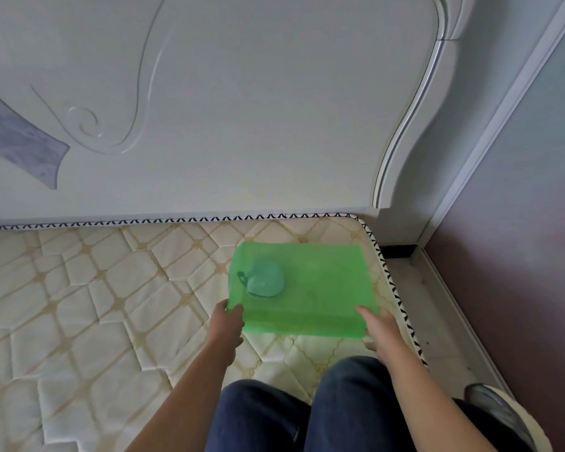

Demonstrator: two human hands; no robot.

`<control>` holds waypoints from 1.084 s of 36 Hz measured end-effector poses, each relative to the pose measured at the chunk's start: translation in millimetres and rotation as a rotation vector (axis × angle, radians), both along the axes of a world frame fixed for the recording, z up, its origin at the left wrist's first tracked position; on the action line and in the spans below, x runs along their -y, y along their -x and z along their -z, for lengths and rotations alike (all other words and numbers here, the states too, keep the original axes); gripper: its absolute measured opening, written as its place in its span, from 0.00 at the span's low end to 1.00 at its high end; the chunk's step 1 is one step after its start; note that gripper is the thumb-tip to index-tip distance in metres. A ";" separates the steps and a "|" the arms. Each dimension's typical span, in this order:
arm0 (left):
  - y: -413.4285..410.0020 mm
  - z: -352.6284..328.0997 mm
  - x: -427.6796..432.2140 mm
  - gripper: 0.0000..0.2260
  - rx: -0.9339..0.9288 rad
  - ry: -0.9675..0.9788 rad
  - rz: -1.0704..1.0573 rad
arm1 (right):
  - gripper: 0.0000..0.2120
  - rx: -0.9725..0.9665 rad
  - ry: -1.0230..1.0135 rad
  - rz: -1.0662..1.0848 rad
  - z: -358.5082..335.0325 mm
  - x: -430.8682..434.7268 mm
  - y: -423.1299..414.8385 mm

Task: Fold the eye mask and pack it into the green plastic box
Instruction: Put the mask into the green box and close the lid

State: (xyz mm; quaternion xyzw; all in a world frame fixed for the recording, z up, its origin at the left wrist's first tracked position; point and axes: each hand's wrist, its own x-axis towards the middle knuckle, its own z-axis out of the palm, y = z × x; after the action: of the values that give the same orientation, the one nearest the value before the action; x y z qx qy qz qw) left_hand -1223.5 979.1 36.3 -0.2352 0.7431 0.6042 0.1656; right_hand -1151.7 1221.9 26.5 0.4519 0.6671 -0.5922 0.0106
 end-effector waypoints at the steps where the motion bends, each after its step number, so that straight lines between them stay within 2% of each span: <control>1: 0.6 -1.2 0.7 0.20 -0.001 -0.016 -0.010 | 0.32 -0.004 -0.018 -0.001 0.6 0.9 -1.1; 11: 2.7 -4.3 10.2 0.17 0.035 -0.068 -0.085 | 0.28 -0.058 -0.147 0.027 1.8 6.9 -6.3; 15: 2.5 -3.0 15.2 0.13 0.112 -0.208 -0.184 | 0.23 -0.068 -0.146 0.055 2.1 6.3 -9.4; 17: 3.4 -3.3 15.7 0.12 0.126 -0.262 -0.208 | 0.18 -0.080 -0.117 0.074 3.8 4.5 -10.5; 21: 5.4 -2.2 15.2 0.11 0.123 -0.315 -0.222 | 0.20 -0.121 -0.001 0.173 6.3 2.3 -11.0; 28: 7.5 3.8 15.4 0.11 0.121 -0.280 -0.225 | 0.19 -0.194 0.158 0.260 11.9 -1.7 -11.0; 33: 7.7 5.2 16.7 0.11 0.151 -0.276 -0.233 | 0.06 -0.204 0.254 0.279 14.9 -5.1 -10.0; 39: 9.1 4.2 16.4 0.10 0.163 -0.248 -0.202 | 0.18 -0.185 0.218 0.232 18.2 -6.3 -9.3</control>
State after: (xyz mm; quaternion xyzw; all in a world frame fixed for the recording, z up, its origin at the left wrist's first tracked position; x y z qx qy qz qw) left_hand -1232.6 962.7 32.1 -0.3346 0.6195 0.6839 0.1912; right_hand -1142.4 1228.3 8.3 0.4656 0.5404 -0.6973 -0.0702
